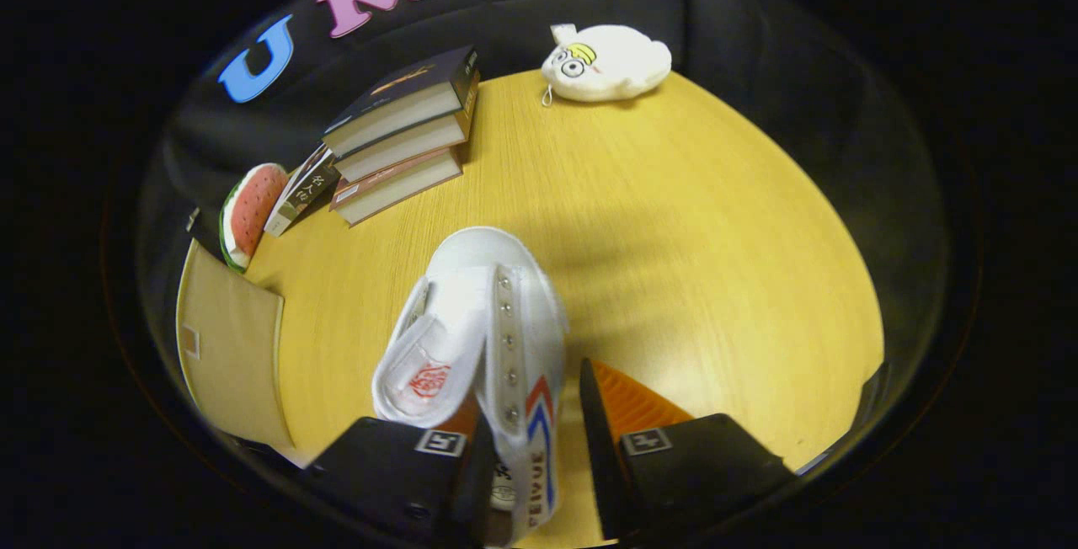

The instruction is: Open the storage box then place both shoes into the box .Put the left shoe in first, then the right shoe, with the right side of both shoes facing outward in a uniform manner.

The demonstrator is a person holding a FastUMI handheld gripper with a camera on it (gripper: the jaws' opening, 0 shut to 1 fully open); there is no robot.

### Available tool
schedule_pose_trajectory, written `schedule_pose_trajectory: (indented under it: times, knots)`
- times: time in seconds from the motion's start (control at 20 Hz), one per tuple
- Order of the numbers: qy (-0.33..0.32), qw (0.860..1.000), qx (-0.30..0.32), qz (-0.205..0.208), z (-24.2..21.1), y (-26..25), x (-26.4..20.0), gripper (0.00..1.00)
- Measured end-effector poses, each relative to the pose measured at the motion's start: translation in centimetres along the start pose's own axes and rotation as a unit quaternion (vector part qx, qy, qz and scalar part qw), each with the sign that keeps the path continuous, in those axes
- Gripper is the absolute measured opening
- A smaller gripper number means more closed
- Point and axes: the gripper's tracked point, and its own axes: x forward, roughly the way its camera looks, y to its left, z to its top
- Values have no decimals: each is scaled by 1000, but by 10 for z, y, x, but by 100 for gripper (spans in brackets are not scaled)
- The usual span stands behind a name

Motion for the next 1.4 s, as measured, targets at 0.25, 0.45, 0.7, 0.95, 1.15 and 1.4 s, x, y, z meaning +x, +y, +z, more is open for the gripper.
schedule_pose_trajectory:
  times: [0.25, 0.45, 0.7, 0.95, 1.15, 1.4]
  knots:
    - [9, 997, 79, 23, -2, 11, -13, 10]
    - [-2, 994, 98, 47, 13, 45, -63, 9]
    - [-28, 992, 92, 77, 31, 122, -125, 9]
    - [-18, 991, 75, 113, 27, 224, -159, 9]
    - [5, 990, 60, 126, 8, 301, -158, 9]
    - [40, 992, 37, 112, -27, 365, -143, 9]
